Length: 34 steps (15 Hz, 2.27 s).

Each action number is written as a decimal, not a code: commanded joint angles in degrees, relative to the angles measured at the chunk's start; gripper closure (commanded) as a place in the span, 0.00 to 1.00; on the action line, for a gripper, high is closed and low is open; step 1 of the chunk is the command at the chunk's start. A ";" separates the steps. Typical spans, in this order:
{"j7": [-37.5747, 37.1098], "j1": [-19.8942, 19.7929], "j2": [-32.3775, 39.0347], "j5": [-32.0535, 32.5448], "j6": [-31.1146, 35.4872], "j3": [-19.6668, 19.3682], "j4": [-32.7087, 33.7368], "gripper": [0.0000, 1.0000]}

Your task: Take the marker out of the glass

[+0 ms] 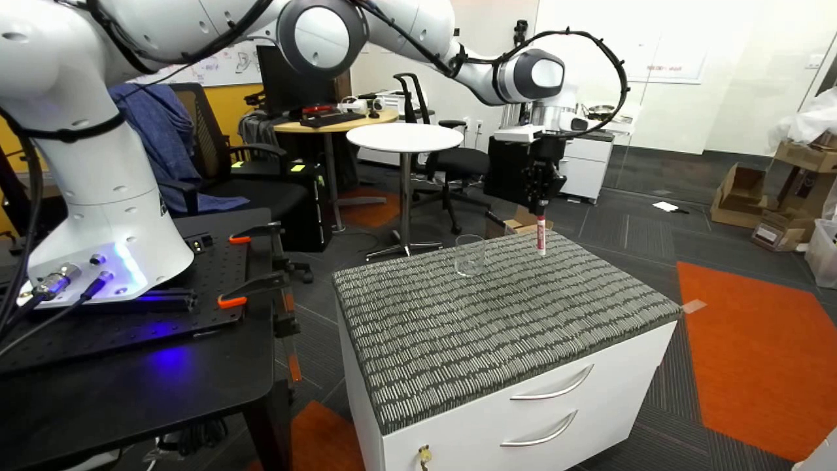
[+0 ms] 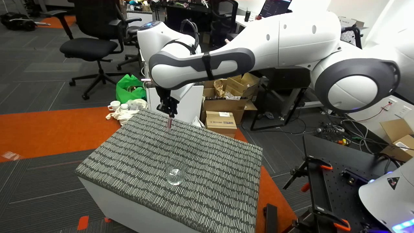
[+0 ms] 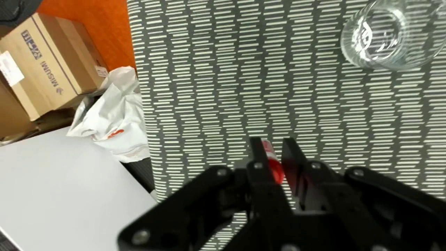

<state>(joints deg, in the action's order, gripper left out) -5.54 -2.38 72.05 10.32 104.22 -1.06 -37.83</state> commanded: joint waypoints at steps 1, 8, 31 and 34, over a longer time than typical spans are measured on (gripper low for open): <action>-8.27 1.05 -1.22 1.98 7.73 -3.01 -5.73 0.95; -17.16 3.29 -5.33 4.03 23.96 -4.53 -22.40 0.95; -12.13 6.50 -33.65 -1.77 44.93 -6.51 -67.82 0.00; -11.50 6.48 -36.56 -1.70 45.06 -6.47 -70.32 0.00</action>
<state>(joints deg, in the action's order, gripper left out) -19.27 3.97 40.68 9.84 147.71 -7.75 -102.41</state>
